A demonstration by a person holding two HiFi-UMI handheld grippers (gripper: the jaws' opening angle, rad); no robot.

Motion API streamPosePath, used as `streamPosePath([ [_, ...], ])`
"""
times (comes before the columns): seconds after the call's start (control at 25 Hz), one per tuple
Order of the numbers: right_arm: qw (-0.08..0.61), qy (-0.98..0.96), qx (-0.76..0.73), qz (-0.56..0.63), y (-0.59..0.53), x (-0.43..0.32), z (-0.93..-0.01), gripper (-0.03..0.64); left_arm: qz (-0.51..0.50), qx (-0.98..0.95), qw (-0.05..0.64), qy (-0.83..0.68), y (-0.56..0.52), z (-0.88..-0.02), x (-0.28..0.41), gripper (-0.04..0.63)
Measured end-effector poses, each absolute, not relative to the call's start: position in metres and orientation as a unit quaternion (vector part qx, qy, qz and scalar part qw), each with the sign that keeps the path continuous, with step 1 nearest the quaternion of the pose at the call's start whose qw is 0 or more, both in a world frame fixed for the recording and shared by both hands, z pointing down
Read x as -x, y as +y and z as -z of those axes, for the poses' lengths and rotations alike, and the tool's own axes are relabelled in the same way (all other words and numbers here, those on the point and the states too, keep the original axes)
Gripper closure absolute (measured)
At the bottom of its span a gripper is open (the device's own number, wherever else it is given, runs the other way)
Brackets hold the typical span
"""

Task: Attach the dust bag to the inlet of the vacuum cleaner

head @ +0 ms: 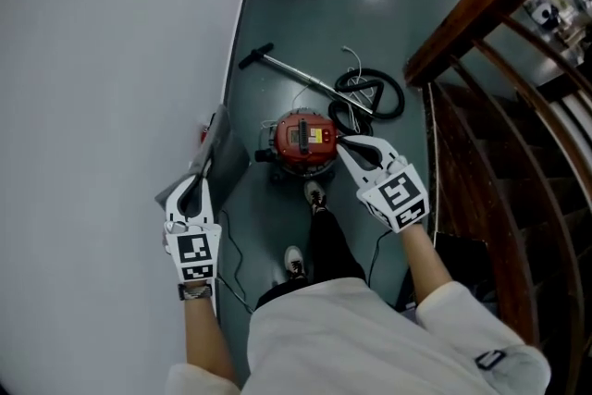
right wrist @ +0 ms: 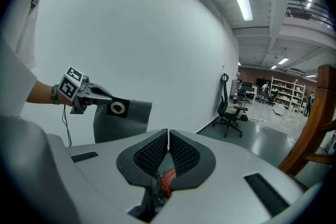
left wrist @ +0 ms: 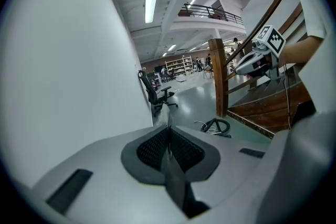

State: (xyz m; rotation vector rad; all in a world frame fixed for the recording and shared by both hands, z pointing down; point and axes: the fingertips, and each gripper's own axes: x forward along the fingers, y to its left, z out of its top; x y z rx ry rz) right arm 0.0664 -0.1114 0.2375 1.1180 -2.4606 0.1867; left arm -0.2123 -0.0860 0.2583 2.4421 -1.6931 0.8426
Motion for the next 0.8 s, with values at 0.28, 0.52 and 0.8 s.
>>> streamPosePath([
  [0.28,0.230,-0.886,-0.390,-0.099,-0.162,-0.067,-0.284,0.586,-0.293,-0.782,0.053,-0.548,-0.124,-0.309,0.221,0.575],
  [0.52,0.242,-0.881,-0.383,-0.134,-0.188,-0.064,-0.330,0.587,-0.305,-0.771,0.080,-0.554,-0.150,-0.357,0.224,0.577],
  [0.8,0.247,-0.875,-0.378,-0.177,-0.203,-0.057,-0.398,0.586,-0.316,-0.747,0.129,-0.571,-0.175,-0.428,0.227,0.577],
])
